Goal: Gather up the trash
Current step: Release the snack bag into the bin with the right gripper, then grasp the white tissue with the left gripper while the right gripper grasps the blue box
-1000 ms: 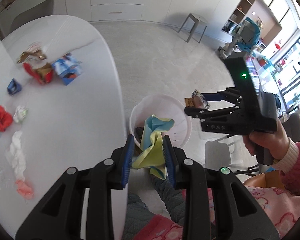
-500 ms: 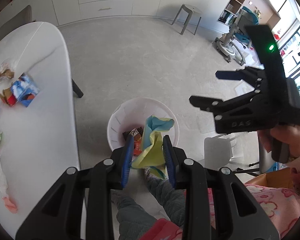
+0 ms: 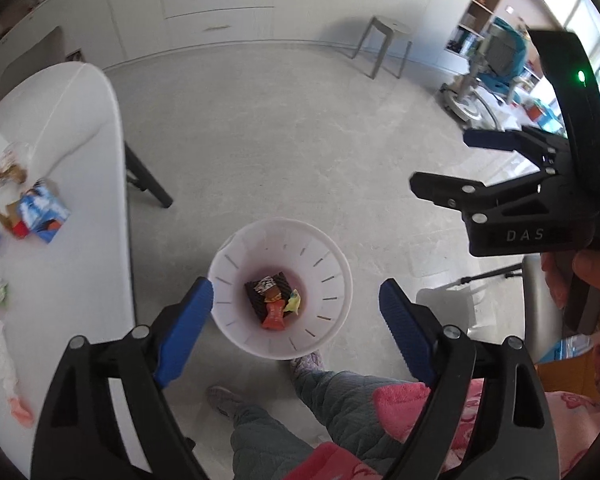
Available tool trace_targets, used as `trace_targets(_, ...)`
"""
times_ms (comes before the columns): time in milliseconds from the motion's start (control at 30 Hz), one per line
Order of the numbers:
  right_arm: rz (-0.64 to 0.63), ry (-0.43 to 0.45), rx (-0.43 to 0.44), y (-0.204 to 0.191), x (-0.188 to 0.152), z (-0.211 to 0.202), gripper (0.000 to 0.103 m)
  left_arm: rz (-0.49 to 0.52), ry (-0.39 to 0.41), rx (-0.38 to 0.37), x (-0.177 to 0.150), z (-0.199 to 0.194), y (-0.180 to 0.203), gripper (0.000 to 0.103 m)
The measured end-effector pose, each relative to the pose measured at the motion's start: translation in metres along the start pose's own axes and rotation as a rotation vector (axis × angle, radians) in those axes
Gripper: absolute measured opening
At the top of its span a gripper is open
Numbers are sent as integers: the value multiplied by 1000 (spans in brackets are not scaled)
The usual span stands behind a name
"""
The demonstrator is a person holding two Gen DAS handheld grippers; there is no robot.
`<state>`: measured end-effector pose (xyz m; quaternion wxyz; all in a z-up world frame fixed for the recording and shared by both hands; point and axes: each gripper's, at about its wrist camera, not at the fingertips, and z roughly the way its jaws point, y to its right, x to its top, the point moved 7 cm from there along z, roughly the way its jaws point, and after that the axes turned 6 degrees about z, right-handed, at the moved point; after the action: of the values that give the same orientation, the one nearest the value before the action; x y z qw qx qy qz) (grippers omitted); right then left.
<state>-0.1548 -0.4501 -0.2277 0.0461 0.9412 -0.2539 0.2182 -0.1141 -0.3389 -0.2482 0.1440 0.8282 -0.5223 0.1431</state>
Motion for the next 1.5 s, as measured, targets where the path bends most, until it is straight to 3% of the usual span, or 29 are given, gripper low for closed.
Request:
trace_targets(100,-17,15,24,-9,7,-7,100,-88,40,49,-1,-26,-22,82)
trace_targets(200,-52,40,60,-24,18,-16,100,-166,101,123,-8,-59,-47,92)
trace_targets(333,-121,66,116,-59,38,-26,100,-295,157,233,-34,-105,-89,95)
trace_targets(500,-213,99,181,-117,66,-33,100,-445,159,332,-78,-143,-134,95)
trace_targets(767,-281,146,255,-206,87,-51,101,-626,161,389,-152,-178,-205,95)
trace_targets(1133,-308,138,261,-297,91,-41,100,-630,187,415,-183,-200,-274,95)
trace_targets(1500,-265,86,208,-329,87,-19,101,-557,185,339,-174,-179,-317,95)
